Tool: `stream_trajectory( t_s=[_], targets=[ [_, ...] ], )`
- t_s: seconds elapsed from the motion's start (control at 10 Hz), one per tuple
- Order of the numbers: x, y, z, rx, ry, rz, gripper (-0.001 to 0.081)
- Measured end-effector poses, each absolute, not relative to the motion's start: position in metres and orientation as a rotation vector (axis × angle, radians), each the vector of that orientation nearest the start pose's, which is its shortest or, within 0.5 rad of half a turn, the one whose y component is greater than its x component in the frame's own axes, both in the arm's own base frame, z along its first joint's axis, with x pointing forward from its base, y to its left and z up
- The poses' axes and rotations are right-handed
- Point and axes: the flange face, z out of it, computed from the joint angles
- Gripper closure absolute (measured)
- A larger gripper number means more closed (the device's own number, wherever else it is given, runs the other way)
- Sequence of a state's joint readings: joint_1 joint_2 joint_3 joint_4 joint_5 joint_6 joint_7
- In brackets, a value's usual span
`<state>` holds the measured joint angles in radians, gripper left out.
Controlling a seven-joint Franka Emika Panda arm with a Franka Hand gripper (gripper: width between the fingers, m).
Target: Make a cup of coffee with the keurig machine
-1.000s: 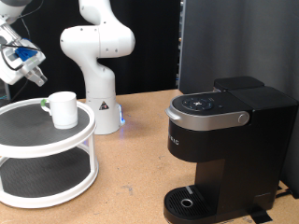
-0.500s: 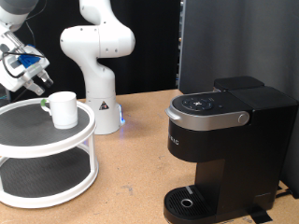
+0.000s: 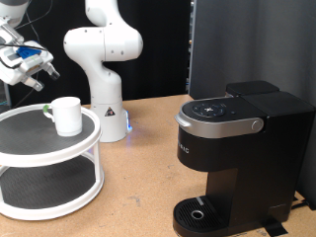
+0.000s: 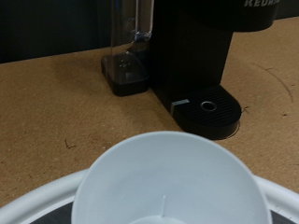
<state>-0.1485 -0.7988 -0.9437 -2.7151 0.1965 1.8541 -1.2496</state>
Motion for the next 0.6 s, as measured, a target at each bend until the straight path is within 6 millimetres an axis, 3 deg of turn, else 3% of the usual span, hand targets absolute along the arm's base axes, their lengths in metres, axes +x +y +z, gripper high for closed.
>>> stream_trajectory(
  t_s=[0.2, 0.6],
  targets=[
    [0.185, -0.261, 0.371, -2.361, -0.36, -0.705, 0.0001],
    [0.197, -0.249, 0.358, -2.435, -0.267, -0.676, 0.0001]
  ],
)
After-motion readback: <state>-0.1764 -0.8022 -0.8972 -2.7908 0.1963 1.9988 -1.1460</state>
